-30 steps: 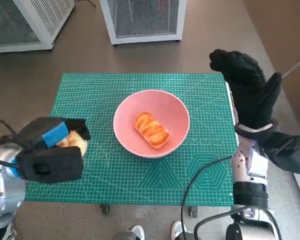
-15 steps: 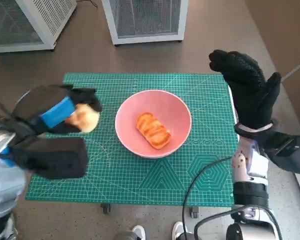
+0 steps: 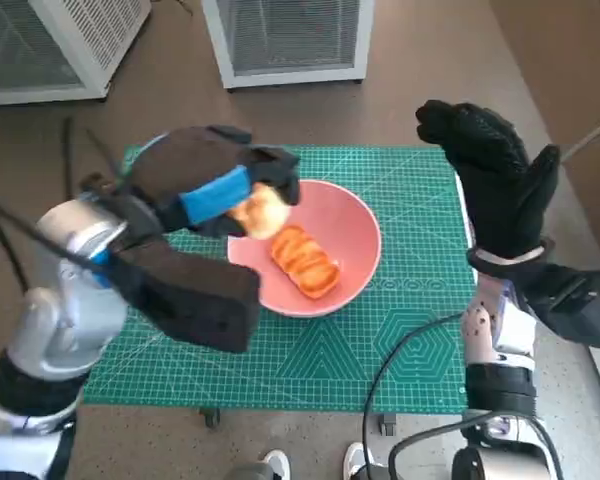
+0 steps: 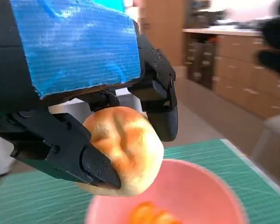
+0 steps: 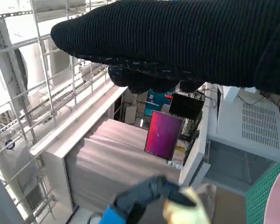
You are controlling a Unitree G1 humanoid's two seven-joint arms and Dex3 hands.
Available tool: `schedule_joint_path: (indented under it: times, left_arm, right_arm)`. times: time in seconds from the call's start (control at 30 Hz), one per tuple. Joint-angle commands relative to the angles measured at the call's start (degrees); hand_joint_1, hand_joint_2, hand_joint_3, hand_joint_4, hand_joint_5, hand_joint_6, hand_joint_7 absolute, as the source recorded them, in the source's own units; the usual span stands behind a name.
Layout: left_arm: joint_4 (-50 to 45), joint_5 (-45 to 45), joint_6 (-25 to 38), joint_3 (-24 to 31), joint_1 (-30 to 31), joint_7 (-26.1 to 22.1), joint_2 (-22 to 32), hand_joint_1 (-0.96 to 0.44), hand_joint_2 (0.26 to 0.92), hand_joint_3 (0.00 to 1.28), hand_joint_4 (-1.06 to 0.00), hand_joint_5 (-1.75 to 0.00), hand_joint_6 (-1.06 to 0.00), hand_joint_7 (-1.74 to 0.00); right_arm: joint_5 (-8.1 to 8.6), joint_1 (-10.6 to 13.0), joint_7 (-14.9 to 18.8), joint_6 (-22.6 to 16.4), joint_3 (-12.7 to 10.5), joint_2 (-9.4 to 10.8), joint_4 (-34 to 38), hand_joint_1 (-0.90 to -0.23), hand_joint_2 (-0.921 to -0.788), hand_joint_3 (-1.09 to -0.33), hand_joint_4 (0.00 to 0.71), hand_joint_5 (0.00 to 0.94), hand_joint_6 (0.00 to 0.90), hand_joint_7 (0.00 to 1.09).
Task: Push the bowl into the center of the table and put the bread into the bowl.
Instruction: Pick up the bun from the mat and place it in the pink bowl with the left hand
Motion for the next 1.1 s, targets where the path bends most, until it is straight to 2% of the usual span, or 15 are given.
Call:
schedule_joint_path:
  times: [0.03,0.4,0.57,0.7,0.73,0.77,0.8,0.83,0.97,1.1]
  left_arm:
    - [4.85,1.24,-0.51,-2.88,-3.62,0.21,-3.43,0.00,0.915,0.04,-0.72,-1.25,-0.72,-0.96]
    - [16.38,3.87,-2.76,-7.77,-6.21,1.13,-8.15,0.00,0.915,0.06,-0.66,-1.34,-0.72,-0.93]
    - [21.37,3.45,-3.73,-8.63,-6.41,1.03,-9.56,0.00,0.919,0.08,-0.67,-1.31,-0.65,-1.01]
    - [23.83,3.40,-3.82,-9.07,-6.01,0.29,-9.86,0.00,0.921,0.16,-0.56,-1.31,-0.55,-1.24]
    - [24.15,3.51,-3.71,-9.17,-5.88,0.11,-9.84,-0.01,0.903,0.16,-0.51,-1.16,-0.49,-1.12]
    - [24.30,3.59,-3.69,-9.22,-5.81,0.01,-9.81,-0.02,0.887,0.14,-0.49,-0.81,-0.47,-0.82]
    - [24.65,3.76,-3.29,-9.34,-5.74,-0.30,-9.80,-0.03,0.885,0.11,-0.51,-0.54,-0.48,-0.58]
    - [24.92,3.88,-2.67,-9.44,-5.67,-0.84,-9.80,-0.06,0.875,0.08,-0.45,-0.35,-0.46,-0.40]
    - [25.44,3.95,-1.06,-9.50,-5.64,-2.52,-9.70,-0.13,0.838,0.02,-0.30,-0.07,-0.38,-0.10]
    - [24.42,3.80,0.36,-9.11,-5.50,-3.73,-9.53,-0.16,0.825,0.01,-0.24,-0.02,-0.35,-0.03]
  right_arm:
    - [-0.18,1.39,0.36,0.46,0.26,-0.17,-0.24,-0.653,-0.921,-0.637,0.242,0.001,0.272,0.08]
    - [-0.43,2.45,-0.20,0.74,0.03,-0.65,-1.58,-0.653,-0.921,-0.638,0.241,0.000,0.272,0.08]
    - [-0.60,2.51,-0.43,0.53,-0.24,-0.90,-1.33,-0.652,-0.921,-0.638,0.241,0.000,0.272,0.08]
    - [-0.75,2.49,-0.63,0.36,-0.35,-0.91,-1.16,-0.651,-0.921,-0.637,0.241,0.000,0.273,0.08]
    - [-0.80,2.49,-0.69,0.33,-0.36,-0.90,-1.17,-0.650,-0.921,-0.637,0.241,0.000,0.273,0.08]
    - [-0.84,2.51,-0.75,0.31,-0.35,-0.88,-1.20,-0.650,-0.921,-0.637,0.241,0.000,0.273,0.08]
    - [-0.88,2.54,-0.83,0.33,-0.33,-0.84,-1.30,-0.650,-0.921,-0.637,0.241,0.000,0.273,0.08]
    - [-0.92,2.60,-0.94,0.34,-0.30,-0.77,-1.43,-0.650,-0.921,-0.637,0.242,0.000,0.273,0.08]
    - [-1.03,2.71,-1.24,0.27,-0.19,-0.57,-1.66,-0.650,-0.921,-0.636,0.241,0.000,0.274,0.08]
    - [-1.07,2.62,-1.32,0.09,-0.19,-0.61,-1.40,-0.652,-0.921,-0.635,0.241,0.000,0.274,0.08]
